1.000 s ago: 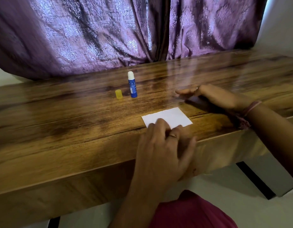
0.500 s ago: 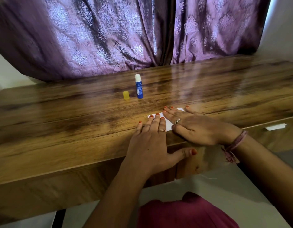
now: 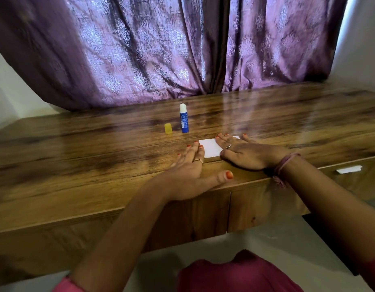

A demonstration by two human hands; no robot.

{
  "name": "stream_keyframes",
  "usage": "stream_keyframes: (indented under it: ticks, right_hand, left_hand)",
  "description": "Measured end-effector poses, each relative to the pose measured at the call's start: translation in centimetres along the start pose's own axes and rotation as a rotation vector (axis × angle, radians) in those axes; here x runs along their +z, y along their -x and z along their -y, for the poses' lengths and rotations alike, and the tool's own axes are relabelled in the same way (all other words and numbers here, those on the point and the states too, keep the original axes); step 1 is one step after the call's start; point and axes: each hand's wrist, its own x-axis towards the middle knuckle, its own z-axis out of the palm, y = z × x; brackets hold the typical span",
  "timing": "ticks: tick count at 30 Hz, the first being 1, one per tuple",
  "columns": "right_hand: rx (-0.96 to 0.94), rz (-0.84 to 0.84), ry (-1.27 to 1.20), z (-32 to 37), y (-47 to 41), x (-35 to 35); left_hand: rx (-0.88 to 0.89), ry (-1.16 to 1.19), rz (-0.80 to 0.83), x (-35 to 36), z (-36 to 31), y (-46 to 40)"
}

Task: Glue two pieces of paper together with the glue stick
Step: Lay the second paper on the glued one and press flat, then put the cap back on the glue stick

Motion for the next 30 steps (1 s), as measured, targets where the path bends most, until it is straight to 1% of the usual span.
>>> stream_keyframes:
  ticks: [2, 5, 8, 10, 12, 15, 17, 18, 20, 22, 23, 25, 26, 29, 30]
  right_hand:
    - [0.009, -0.002, -0.019, -0.5, -0.5, -0.3]
    - [0.01, 0.004, -0.034, -0.8, -0.9, -0.3]
    - [-0.009, -0.029, -0.063, -1.0, -0.9, 0.0]
    - [-0.027, -0.07, -0.116, -1.2, -0.8, 0.1]
    - [-0.034, -0.094, -0.21, -1.3, -0.6, -0.4]
    - [-0.081, -0.137, -0.326, -1.1, -0.8, -2.1]
    - [-0.129, -0.211, -0.399, -0.6, -1.8, -3.5]
    - [-0.142, -0.234, -0.426, -0.4, -2.5, -4.1]
    - [-0.141, -0.235, -0.505, -0.1, -4.1, -5.0]
    - [-0.125, -0.204, -0.7, 0.1, -5.8, -5.2]
    - [-0.119, -0.231, -0.758, 0.1, -6.6, -5.1]
    - [-0.104, -0.38, -0.699, -0.1, -8.0, -5.0]
    - [-0.103, -0.434, -0.676, -0.4, -8.6, -4.8]
    - [-0.097, -0.488, -0.713, -1.2, -9.4, -4.4]
    - [-0.104, -0.503, -0.737, -1.5, -9.5, -4.2]
  left_hand:
    - [-0.012, 0.033, 0.011, -0.8, 1.0, -0.3]
    - [0.021, 0.033, -0.01, -1.5, 2.3, -0.7]
    - [0.073, 0.085, -0.114, -1.9, 3.5, -1.2]
    - [0.1, 0.235, -0.242, -2.3, 4.5, -1.7]
    - [0.085, 0.441, -0.409, -2.8, 5.7, -2.3]
    - [-0.057, 0.714, -0.635, -4.2, 7.8, -4.0]
    - [-0.112, 0.899, -0.72, -5.2, 8.2, -5.3]
    - [-0.121, 0.958, -0.74, -5.5, 8.1, -5.8]
    - [-0.129, 0.974, -0.767, -5.9, 7.6, -7.2]
    - [-0.147, 0.988, -0.729, -6.0, 7.3, -8.4]
    - [-0.161, 0.946, -0.699, -6.1, 7.2, -9.1]
    - [-0.192, 0.789, -0.659, -6.3, 7.1, -10.1]
    - [-0.2, 0.78, -0.656, -6.4, 7.0, -10.4]
    - [-0.181, 0.856, -0.649, -6.2, 7.0, -11.3]
    - [-0.176, 0.847, -0.637, -6.0, 7.0, -11.5]
